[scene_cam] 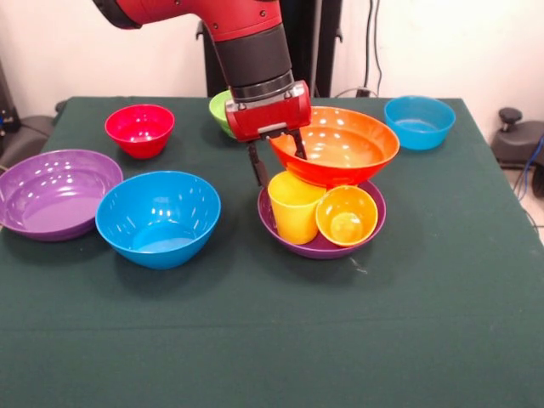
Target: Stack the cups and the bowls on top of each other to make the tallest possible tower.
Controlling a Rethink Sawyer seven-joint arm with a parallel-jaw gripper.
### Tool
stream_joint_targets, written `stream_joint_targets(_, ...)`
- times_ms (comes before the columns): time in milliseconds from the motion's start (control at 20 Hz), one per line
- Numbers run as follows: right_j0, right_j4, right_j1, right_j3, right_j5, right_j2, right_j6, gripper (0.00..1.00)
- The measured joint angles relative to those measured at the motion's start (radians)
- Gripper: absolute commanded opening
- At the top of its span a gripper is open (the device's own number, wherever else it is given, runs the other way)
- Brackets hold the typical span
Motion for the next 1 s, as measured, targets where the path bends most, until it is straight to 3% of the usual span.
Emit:
stream_joint_targets(600,0.004,0.000,-0.006,-0.003,0.000,-0.007,0.000,1.00)
stream_joint_targets(1000,-0.002,0.014,-0.075,0.004,0.016,-0.011,0.000,1.00)
